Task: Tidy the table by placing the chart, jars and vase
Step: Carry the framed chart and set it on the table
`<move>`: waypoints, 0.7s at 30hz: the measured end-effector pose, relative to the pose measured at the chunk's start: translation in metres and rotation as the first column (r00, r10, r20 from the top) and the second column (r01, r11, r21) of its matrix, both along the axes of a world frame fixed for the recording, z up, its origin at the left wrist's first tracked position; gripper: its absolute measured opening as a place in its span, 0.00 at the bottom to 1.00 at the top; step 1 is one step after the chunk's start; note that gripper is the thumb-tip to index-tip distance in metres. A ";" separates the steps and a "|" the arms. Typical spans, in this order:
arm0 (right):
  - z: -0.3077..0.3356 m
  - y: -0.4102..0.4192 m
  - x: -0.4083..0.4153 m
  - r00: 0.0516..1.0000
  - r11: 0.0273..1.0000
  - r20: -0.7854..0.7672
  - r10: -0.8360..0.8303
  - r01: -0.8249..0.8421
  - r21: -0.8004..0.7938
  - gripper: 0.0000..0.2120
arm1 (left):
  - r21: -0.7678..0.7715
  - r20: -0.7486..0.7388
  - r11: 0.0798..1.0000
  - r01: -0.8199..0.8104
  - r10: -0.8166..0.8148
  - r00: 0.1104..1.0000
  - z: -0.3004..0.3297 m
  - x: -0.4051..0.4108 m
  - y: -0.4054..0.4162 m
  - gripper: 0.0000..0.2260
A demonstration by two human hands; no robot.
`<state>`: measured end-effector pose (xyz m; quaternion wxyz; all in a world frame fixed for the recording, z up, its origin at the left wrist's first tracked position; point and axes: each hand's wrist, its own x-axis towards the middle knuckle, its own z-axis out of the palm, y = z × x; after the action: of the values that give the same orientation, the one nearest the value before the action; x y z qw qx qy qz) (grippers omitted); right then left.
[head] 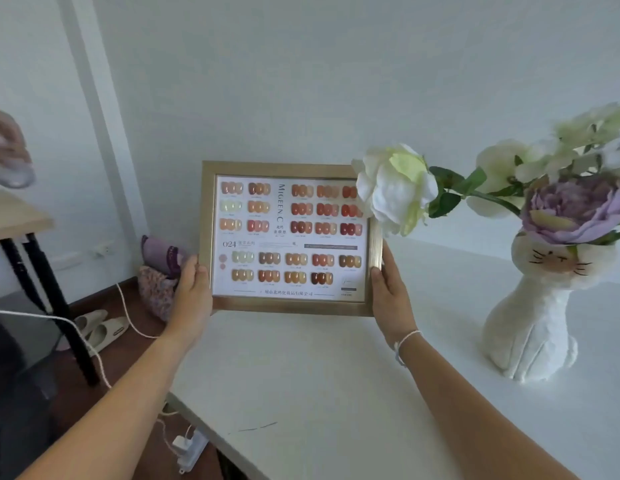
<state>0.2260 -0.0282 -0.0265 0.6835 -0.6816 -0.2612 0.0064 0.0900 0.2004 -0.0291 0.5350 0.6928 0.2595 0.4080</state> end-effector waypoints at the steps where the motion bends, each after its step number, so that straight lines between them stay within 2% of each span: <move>1: -0.001 -0.002 0.009 1.000 0.999 -0.007 -0.029 0.029 0.016 0.21 | 0.010 0.001 1.000 -0.002 0.002 1.000 -0.001 0.014 -0.001 0.12; 5: -0.005 -0.010 0.045 0.988 0.986 -0.027 -0.153 0.155 0.055 0.20 | 0.006 -0.039 0.997 0.071 -0.071 0.997 -0.010 0.069 -0.003 0.17; 12: -0.011 -0.024 0.097 0.941 0.938 0.007 -0.338 0.336 0.083 0.20 | 0.070 -0.018 0.985 0.158 -0.157 0.987 -0.021 0.152 -0.012 0.16; 21: -0.016 -0.036 0.147 0.854 0.836 -0.042 -0.518 0.516 0.188 0.19 | 0.155 0.053 0.952 0.262 -0.273 0.961 -0.020 0.235 -0.025 0.16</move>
<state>0.3733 -0.0644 -0.0429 0.7209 -0.6576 -0.0706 -0.2071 0.3246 0.1750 -0.0495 0.5420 0.7436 0.1126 0.3750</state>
